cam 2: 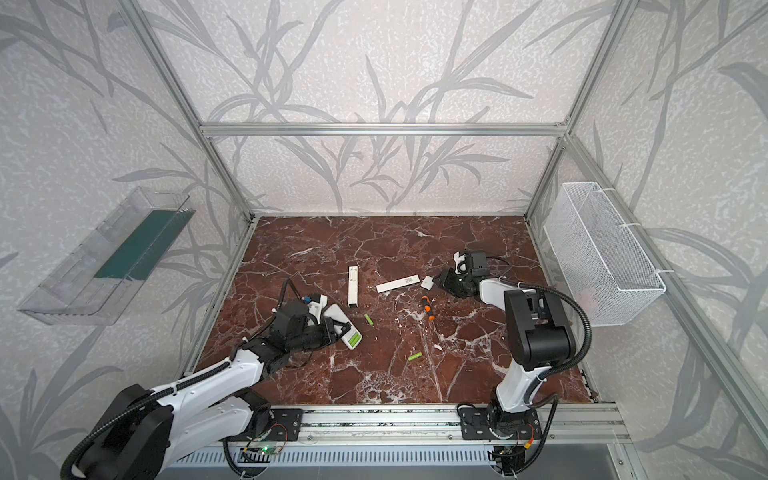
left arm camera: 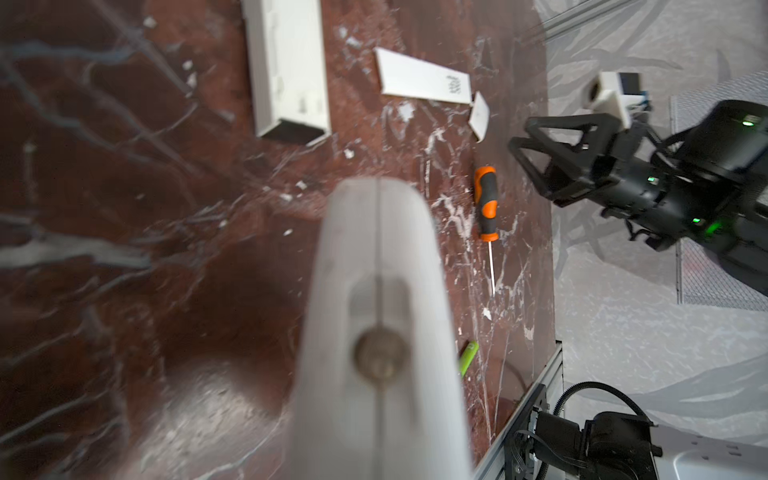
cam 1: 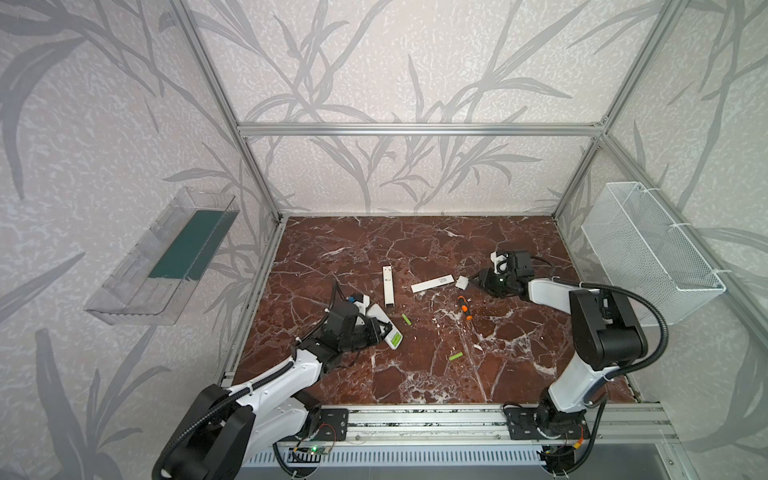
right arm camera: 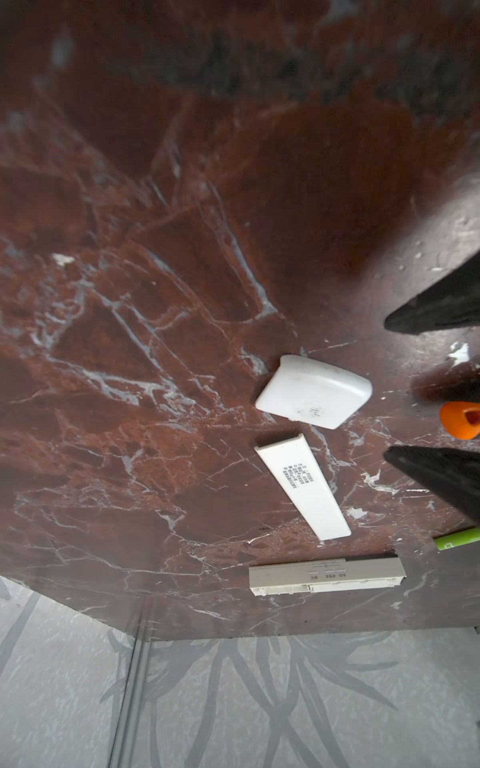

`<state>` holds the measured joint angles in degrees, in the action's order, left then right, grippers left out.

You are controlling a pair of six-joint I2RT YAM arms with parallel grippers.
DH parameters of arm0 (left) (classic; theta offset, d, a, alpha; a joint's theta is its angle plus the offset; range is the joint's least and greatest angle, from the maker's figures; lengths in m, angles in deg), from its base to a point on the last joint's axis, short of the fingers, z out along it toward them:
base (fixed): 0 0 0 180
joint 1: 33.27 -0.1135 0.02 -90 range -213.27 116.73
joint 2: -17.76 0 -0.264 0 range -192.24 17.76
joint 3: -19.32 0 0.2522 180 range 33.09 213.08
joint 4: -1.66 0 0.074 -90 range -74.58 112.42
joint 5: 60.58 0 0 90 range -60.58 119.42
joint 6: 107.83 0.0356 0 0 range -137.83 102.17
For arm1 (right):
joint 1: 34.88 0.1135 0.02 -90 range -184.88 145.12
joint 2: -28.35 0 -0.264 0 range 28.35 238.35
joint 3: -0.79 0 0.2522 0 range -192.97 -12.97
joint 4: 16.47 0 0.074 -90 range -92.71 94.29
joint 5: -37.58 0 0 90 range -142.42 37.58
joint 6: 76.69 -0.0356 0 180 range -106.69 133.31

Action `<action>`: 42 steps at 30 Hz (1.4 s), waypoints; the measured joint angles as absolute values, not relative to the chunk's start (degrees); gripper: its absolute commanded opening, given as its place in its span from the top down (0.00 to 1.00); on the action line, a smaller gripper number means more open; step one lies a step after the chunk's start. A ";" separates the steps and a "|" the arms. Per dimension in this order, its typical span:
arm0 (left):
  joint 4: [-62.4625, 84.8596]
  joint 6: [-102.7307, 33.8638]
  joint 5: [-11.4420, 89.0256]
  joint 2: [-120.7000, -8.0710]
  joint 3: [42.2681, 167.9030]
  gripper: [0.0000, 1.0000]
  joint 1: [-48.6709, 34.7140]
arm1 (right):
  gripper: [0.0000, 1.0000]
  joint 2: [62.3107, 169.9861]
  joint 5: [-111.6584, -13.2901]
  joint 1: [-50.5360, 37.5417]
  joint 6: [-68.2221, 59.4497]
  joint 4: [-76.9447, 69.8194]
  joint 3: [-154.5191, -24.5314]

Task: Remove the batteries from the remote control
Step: 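Reach the right gripper down and grasp the orange screwdriver while left holds remote, then lift the screwdriver with the right gripper and bring it toward the left gripper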

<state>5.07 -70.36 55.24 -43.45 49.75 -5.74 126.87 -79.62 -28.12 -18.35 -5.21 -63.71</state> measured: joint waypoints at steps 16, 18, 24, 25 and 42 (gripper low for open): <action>-21.73 -82.71 64.84 -67.93 49.25 0.83 -6.33 | 0.51 118.10 -71.01 -14.37 -10.57 3.35 -63.10; -24.68 -83.85 64.86 -69.81 49.25 0.76 -6.33 | 0.51 117.84 -70.22 -13.80 -10.15 3.83 -62.38; -28.15 -85.24 63.38 -72.50 48.81 0.54 -6.35 | 0.48 116.70 -68.08 -13.32 -8.69 6.96 -61.07; -28.72 -85.38 63.29 -72.48 48.68 0.50 -6.35 | 0.48 116.70 -67.62 -13.12 -8.31 7.42 -61.07; -1.71 -77.92 55.90 -52.20 48.64 0.28 -7.40 | 0.45 122.30 -61.79 -8.82 -3.77 15.88 -65.22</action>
<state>-1.71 -77.92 55.90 -52.20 48.64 -7.40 122.30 -61.79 -8.82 -3.77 15.88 -65.22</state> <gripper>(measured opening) 0.712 0.554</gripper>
